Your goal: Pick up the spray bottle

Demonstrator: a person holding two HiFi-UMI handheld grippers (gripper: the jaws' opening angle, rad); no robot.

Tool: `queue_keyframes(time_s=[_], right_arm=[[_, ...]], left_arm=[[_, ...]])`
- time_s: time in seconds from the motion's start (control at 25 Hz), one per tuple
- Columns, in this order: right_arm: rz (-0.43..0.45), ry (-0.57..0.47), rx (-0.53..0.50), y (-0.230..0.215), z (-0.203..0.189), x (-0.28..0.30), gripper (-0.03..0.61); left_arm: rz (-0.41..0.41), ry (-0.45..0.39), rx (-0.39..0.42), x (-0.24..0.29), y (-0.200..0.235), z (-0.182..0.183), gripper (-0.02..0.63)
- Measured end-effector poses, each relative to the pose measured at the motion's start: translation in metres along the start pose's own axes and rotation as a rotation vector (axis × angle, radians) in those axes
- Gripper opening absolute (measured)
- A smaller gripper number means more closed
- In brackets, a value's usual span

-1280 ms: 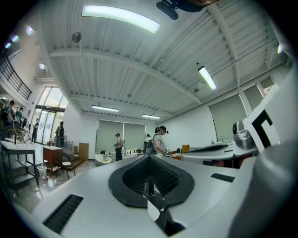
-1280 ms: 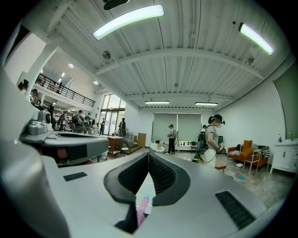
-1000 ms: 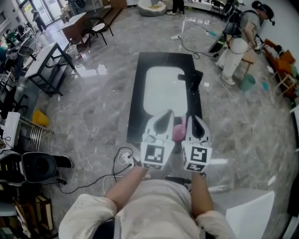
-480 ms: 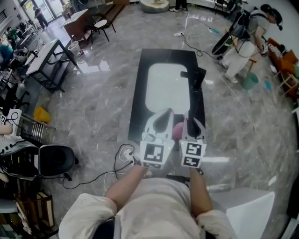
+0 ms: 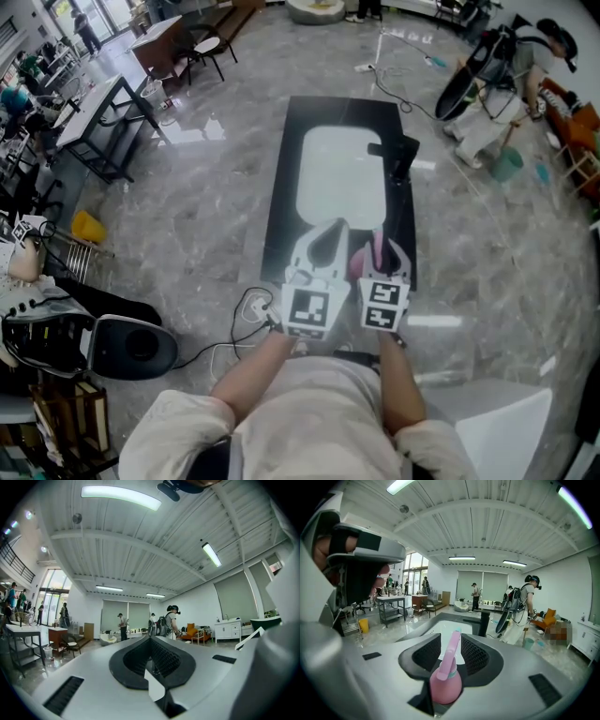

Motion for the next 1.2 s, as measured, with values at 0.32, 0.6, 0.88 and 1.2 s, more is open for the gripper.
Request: queue_keyframes(time_s=[0.32,0.6,0.88,1.2], right_arm=[[-0.018,0.044,0.027,-0.001,-0.012,0.007,0.12],[-0.038,0.065,0.046,-0.004,-0.02,0.011,0.115],[-0.039,0.057,0.058,-0.003,-0.017,0.01,0.087],[-0.042,0.049,0.064,-0.001,-0.019,0.01,0.084]], left_arm=[[0.007,0.017,-0.003,-0.005,0.001,-0.001,0.002],[0.024,0.021,-0.005,-0.004,0.007,-0.007,0.002],[0.027,0.009,0.001,-0.004,0.01,-0.004,0.002],[0.029,0.022,-0.011,-0.007,0.013,-0.008,0.002]])
Point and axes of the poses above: the fingertips, and each gripper's own axes: x forward along the fingers, y to its left, z out of its top, the point moved 6 cm from there along -x, backward along the fingers, and after that the axes turned 14 degrees about z, right-handed, at the moved point
